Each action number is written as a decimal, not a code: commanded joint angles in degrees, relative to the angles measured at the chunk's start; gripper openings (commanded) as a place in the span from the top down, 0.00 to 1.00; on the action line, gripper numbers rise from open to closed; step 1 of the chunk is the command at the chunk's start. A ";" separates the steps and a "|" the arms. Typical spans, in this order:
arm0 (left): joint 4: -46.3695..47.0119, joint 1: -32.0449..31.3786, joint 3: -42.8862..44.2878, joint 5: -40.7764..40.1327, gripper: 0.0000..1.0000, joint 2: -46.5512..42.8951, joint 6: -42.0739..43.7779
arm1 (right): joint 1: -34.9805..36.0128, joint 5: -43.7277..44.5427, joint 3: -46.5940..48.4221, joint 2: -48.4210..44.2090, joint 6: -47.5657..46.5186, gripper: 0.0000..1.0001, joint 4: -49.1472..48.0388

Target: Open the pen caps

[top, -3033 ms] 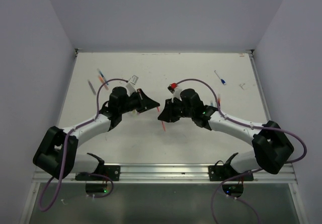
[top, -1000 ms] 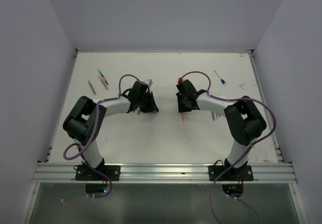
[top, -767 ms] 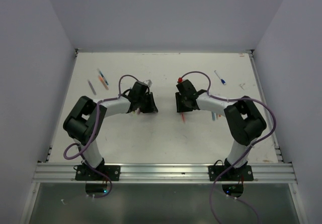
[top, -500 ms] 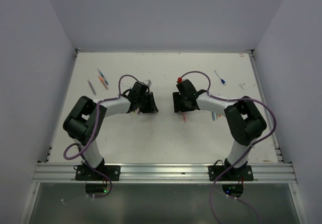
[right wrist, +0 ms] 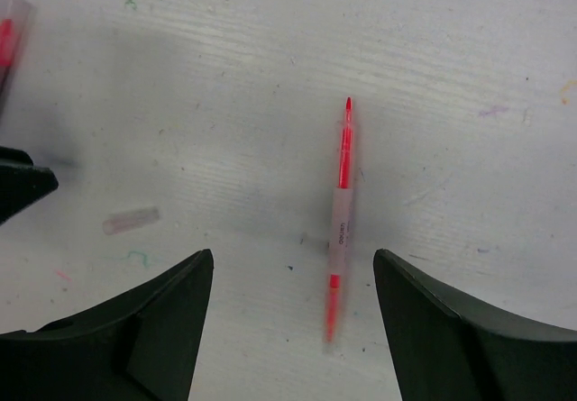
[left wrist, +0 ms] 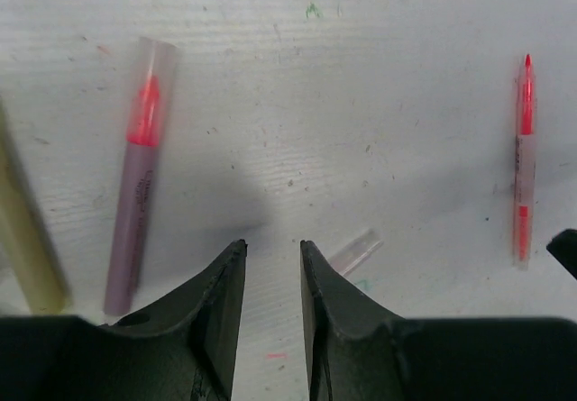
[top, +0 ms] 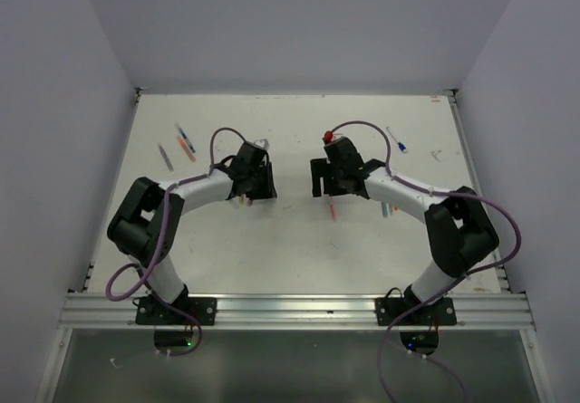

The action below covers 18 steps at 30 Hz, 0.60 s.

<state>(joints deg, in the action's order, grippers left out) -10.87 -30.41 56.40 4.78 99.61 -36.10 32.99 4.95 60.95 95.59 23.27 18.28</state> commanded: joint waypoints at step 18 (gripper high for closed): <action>-11.19 2.82 11.71 -20.34 0.65 2.69 11.13 | -0.21 -6.09 -8.39 -12.89 -1.64 0.23 -1.76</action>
<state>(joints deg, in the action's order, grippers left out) -22.41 -28.53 65.73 -13.78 101.03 -27.77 32.97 1.08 53.12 85.01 22.81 18.37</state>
